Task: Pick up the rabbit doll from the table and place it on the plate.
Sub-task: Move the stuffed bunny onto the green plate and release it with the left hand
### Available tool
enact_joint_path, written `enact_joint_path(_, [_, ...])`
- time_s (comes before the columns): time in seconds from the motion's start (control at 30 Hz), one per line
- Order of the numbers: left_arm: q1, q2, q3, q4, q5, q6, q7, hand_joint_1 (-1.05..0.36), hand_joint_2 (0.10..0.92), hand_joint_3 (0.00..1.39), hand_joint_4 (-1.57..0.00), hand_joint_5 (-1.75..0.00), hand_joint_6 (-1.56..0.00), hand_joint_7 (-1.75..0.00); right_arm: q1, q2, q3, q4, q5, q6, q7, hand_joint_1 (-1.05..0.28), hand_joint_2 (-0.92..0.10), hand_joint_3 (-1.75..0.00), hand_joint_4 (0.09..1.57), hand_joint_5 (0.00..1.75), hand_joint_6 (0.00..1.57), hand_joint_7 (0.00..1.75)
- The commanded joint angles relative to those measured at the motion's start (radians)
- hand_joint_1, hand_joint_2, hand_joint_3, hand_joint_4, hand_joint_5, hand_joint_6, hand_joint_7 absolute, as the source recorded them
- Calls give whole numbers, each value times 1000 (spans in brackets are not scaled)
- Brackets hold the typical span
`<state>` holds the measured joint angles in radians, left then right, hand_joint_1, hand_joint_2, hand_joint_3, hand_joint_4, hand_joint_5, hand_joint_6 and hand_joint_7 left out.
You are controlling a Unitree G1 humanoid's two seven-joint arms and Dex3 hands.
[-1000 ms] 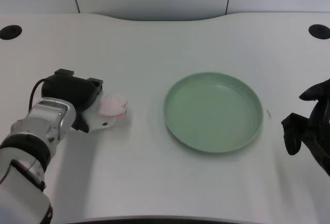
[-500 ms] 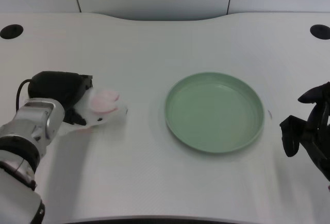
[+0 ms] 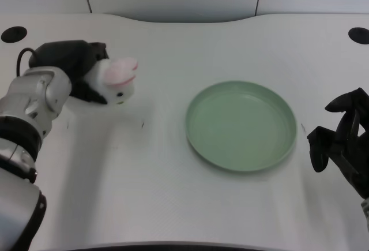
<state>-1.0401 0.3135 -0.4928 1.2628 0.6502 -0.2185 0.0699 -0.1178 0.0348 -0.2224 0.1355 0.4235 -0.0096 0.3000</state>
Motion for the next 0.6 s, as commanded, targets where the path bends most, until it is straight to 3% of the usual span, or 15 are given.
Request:
enact_joint_path(0.03, [-48, -44, -4, -27, 3, -20, 24, -174, 914, 48, -452, -1313, -627, -1369, -1, -3, -3, 1, 3, -10, -4, -545, -626, -1355, 1314, 1746, 687, 1746])
enact_joint_path(0.07, [-55, -57, -7, -32, 5, -33, 28, -165, 918, 49, -468, -1353, -626, -1443, 1, 2, -1, -1, 3, -10, -7, -546, -621, -1359, 1306, 1746, 685, 1746])
enact_joint_path(0.1, [-59, -66, -9, -35, 7, -43, 30, -143, 919, 84, -549, -1580, -592, -1619, 2, 6, 0, -3, 2, -11, -9, -548, -624, -1364, 1306, 1746, 686, 1746])
enact_joint_path(0.13, [-62, -83, -11, -39, 7, -66, 36, -135, 919, 95, -575, -1661, -579, -1681, 5, 10, 2, -9, 2, -7, -11, -549, -625, -1366, 1307, 1746, 687, 1746])
enact_joint_path(0.17, [-63, -94, -12, -41, 7, -82, 41, -148, 880, 77, -640, -1556, -636, -1485, 8, 12, 4, -13, 1, -4, -13, -543, -638, -1374, 1303, 1746, 685, 1746])
enact_joint_path(0.2, [-65, -101, -12, -41, 8, -92, 43, -153, 868, 70, -668, -1509, -668, -1399, 9, 13, 5, -16, 1, -2, -14, -540, -642, -1377, 1301, 1746, 684, 1746])
enact_joint_path(0.23, [-69, -122, -15, -44, 10, -105, 49, -155, 861, 66, -682, -1485, -684, -1353, 13, 15, 13, -21, -13, -8, -20, -539, -644, -1379, 1299, 1746, 682, 1746])
enact_joint_path(0.27, [-72, -135, -18, -45, 13, -112, 53, -183, 882, 88, -726, -1508, -681, -1500, 16, 17, 19, -25, -24, -14, -25, -543, -631, -1386, 1288, 1746, 706, 1746])
enact_joint_path(0.33, [-81, -172, -33, -44, 26, -119, 65, -211, 894, 111, -739, -1517, -665, -1596, 21, 19, 33, -28, -44, -31, -27, -553, -617, -1388, 1276, 1746, 722, 1746])
enact_joint_path(0.37, [-85, -193, -39, -42, 30, -116, 69, -228, 895, 119, -724, -1514, -648, -1613, 21, 21, 35, -21, -46, -42, -22, -553, -617, -1391, 1274, 1746, 727, 1746])
enact_joint_path(0.4, [-88, -212, -44, -40, 34, -115, 72, -247, 883, 135, -716, -1611, -631, -1690, 20, 27, 34, -13, -37, -55, -12, -543, -609, -1398, 1248, 1746, 715, 1746])
enact_joint_path(0.5, [-89, -267, -61, -31, 42, -108, 88, -252, 837, 161, -855, -1732, -690, -1740, 17, 43, 33, 0, -21, -61, -8, -575, -568, -1396, 1193, 1746, 692, 1746])
enact_joint_path(0.53, [-87, -286, -67, -28, 43, -107, 88, -251, 830, 166, -869, -1739, -698, -1743, 17, 48, 36, 10, -35, -81, -14, -581, -562, -1395, 1184, 1746, 689, 1746])
enact_joint_path(0.57, [-86, -297, -70, -26, 44, -106, 88, -261, 750, 330, -881, -1743, -717, -1745, 18, 52, 38, 18, -46, -98, -19, -592, -540, -1383, 1176, 1746, 688, 1746])
enact_joint_path(0.6, [-84, -308, -72, -24, 44, -113, 87, -262, 575, 671, -902, -1745, -737, -1746, 17, 54, 41, 27, -54, -113, -18, -604, -527, -1374, 1175, 1746, 692, 1746])
